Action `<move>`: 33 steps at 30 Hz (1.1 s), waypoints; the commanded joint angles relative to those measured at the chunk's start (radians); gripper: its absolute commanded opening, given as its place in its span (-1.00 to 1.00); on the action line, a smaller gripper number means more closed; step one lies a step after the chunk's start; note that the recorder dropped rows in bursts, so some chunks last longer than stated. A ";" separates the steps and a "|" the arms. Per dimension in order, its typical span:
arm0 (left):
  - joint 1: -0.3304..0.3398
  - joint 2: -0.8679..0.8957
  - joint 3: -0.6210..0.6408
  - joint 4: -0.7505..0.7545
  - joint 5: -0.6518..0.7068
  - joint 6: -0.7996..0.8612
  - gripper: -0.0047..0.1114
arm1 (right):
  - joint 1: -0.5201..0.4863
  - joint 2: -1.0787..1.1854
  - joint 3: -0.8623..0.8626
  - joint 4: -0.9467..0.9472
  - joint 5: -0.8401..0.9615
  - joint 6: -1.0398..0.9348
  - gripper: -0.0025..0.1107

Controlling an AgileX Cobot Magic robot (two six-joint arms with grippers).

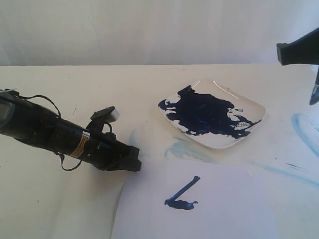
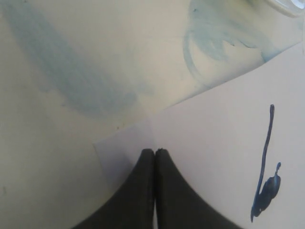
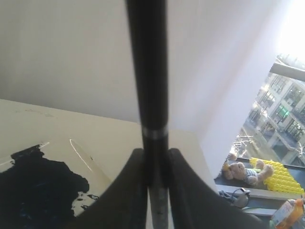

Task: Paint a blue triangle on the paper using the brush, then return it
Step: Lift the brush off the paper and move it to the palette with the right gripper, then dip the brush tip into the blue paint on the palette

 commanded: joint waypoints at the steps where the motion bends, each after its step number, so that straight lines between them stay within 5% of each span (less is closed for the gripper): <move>1: -0.004 0.001 0.001 0.014 0.020 -0.001 -0.92 | 0.001 -0.004 -0.014 -0.009 0.208 0.120 -0.96; 26: -0.004 0.001 0.001 0.014 0.023 0.014 -0.92 | -0.004 0.001 0.009 -0.009 0.749 0.440 -0.96; 27: -0.004 0.001 0.001 0.014 0.023 0.014 -0.92 | -0.018 -0.004 0.016 -0.091 0.776 0.550 -0.96; 31: -0.004 0.001 0.001 0.014 0.023 0.014 -0.92 | -0.154 -0.026 0.017 -1.002 0.898 1.580 -0.96; 33: -0.004 0.001 0.001 0.014 0.023 0.014 -0.92 | -0.204 -0.027 0.007 -1.291 0.955 1.885 -0.96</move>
